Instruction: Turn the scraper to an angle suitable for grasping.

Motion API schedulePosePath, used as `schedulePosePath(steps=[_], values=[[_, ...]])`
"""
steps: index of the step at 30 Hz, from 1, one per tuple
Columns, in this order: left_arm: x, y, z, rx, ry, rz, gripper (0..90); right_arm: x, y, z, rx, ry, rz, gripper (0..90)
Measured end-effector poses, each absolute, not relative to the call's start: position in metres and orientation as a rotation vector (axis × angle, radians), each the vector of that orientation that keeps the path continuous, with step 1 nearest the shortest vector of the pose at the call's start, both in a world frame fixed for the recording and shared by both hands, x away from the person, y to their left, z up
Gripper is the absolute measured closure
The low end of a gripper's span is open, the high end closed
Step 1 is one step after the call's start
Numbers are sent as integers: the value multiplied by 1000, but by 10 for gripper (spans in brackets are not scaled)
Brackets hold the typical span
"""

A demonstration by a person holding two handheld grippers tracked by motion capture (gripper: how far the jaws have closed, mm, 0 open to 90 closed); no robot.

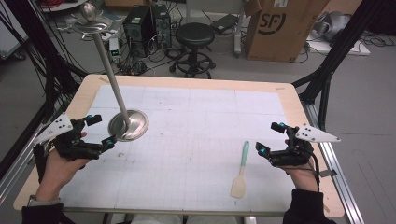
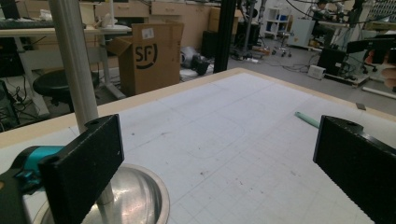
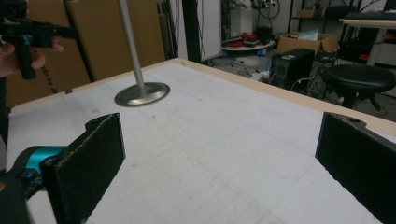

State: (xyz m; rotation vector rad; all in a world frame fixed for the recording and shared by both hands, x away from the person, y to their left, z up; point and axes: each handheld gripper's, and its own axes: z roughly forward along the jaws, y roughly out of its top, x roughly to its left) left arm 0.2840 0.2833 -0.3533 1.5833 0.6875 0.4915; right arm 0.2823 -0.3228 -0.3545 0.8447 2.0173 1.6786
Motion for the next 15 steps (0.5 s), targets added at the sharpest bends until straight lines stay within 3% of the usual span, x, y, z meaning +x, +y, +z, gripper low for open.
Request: schedulePosePath(steps=[4, 8, 9, 10, 11, 12, 15], values=[[285, 284, -354, 1578, 692, 491, 23, 285, -323, -360, 861, 2040, 1639, 4], [284, 284, -354, 1578, 689, 493, 23, 287, -326, -367, 893, 2060, 1587, 89], [284, 283, -354, 1579, 689, 493, 23, 287, -327, -369, 913, 2070, 1567, 177], [284, 283, -354, 1580, 690, 492, 23, 287, -327, -369, 913, 2070, 1567, 177], [284, 283, -354, 1581, 691, 491, 23, 286, -330, -373, 923, 2087, 1526, 291], [284, 283, -354, 1585, 687, 490, 23, 286, -330, -373, 923, 2087, 1526, 291], [285, 282, -355, 1589, 688, 486, 23, 286, -333, -383, 932, 2105, 1459, 553]])
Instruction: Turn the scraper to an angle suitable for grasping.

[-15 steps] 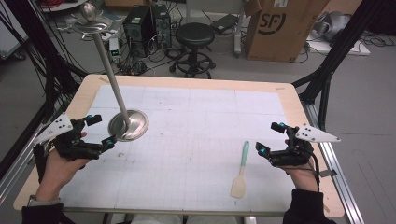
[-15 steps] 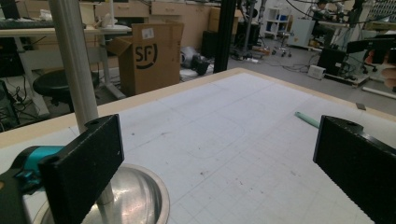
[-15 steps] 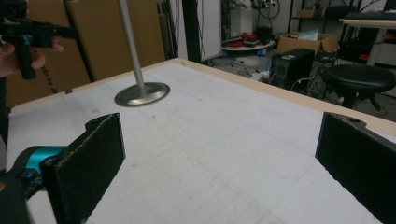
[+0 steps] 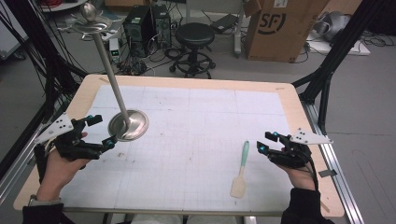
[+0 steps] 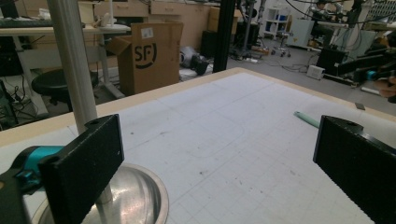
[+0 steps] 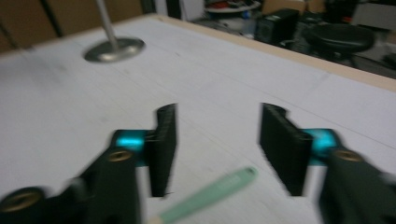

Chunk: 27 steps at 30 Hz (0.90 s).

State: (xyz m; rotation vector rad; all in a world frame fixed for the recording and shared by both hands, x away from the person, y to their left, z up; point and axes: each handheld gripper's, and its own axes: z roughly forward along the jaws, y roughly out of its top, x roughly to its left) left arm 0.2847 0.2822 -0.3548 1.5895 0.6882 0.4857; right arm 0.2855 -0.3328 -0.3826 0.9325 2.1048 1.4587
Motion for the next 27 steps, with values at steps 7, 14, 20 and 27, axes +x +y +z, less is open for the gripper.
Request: schedulePosePath(steps=[7, 14, 20, 27], values=[[286, 281, -357, 1604, 695, 480, 23, 289, -334, -401, 922, 2150, 1357, 865], [287, 280, -360, 1603, 701, 475, 23, 293, -331, -411, 925, 2234, 1350, 896], [286, 279, -362, 1610, 707, 471, 23, 301, -324, -422, 976, 2322, 1247, 896], [286, 280, -363, 1612, 711, 473, 23, 306, -323, -428, 1042, 2368, 1227, 896]])
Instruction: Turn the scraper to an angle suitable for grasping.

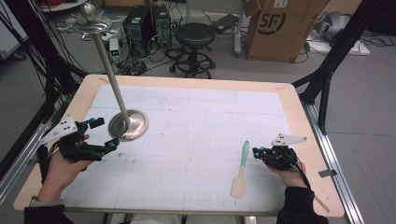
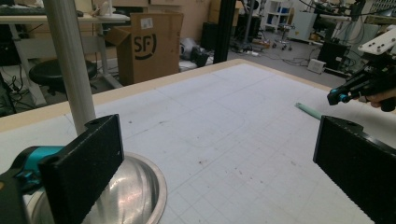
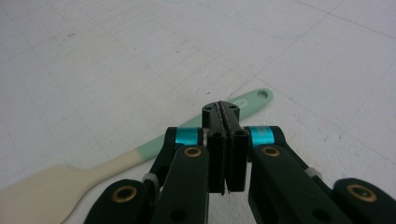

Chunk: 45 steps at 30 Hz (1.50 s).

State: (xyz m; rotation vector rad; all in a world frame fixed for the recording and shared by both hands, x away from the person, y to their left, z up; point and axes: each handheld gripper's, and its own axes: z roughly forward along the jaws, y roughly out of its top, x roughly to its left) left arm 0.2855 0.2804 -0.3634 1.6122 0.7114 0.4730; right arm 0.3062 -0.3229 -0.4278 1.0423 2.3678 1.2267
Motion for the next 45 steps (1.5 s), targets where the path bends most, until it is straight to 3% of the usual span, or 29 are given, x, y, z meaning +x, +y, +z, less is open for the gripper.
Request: schedulePosePath(steps=[23, 45], values=[[280, 285, -367, 1628, 732, 485, 23, 322, -309, -446, 1084, 2441, 1124, 896], [268, 300, -370, 1627, 773, 517, 23, 340, -248, -449, 911, 2548, 1206, 897]])
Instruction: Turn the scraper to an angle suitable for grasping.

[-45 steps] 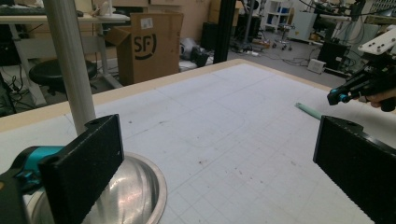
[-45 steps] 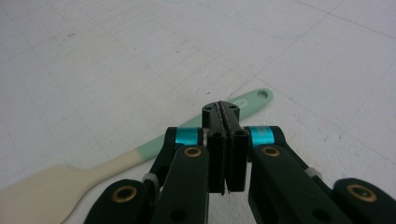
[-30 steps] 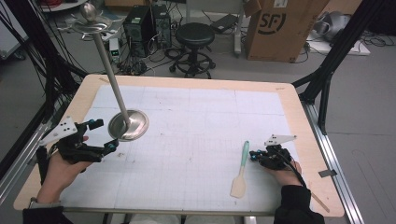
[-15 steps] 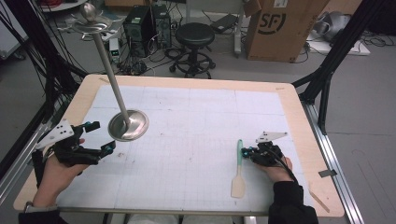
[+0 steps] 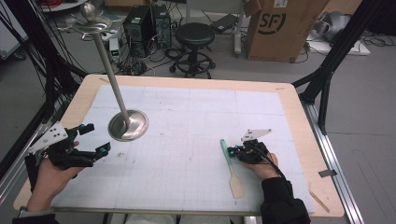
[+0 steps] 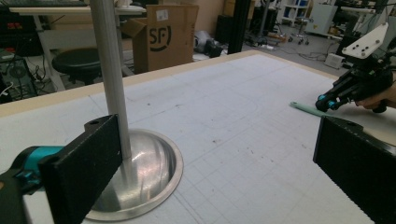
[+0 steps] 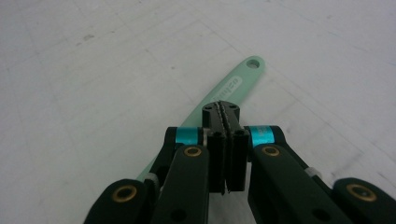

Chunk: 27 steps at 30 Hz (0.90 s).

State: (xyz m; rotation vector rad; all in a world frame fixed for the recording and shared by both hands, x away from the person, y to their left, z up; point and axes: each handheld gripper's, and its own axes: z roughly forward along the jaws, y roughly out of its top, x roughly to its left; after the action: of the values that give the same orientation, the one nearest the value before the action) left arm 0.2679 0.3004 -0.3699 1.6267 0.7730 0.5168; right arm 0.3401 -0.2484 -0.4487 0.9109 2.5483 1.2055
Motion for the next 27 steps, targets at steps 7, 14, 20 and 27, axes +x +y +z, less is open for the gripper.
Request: schedulePosePath(steps=[7, 14, 20, 27], values=[[268, 301, -371, 1629, 776, 517, 23, 342, -227, -448, 856, 2614, 1223, 898], [268, 301, -372, 1631, 777, 516, 23, 340, -205, -445, 808, 2670, 1211, 898], [267, 302, -371, 1628, 781, 517, 23, 336, -184, -445, 745, 2727, 1231, 898], [266, 304, -371, 1628, 780, 520, 23, 331, -162, -443, 669, 2797, 1218, 898]])
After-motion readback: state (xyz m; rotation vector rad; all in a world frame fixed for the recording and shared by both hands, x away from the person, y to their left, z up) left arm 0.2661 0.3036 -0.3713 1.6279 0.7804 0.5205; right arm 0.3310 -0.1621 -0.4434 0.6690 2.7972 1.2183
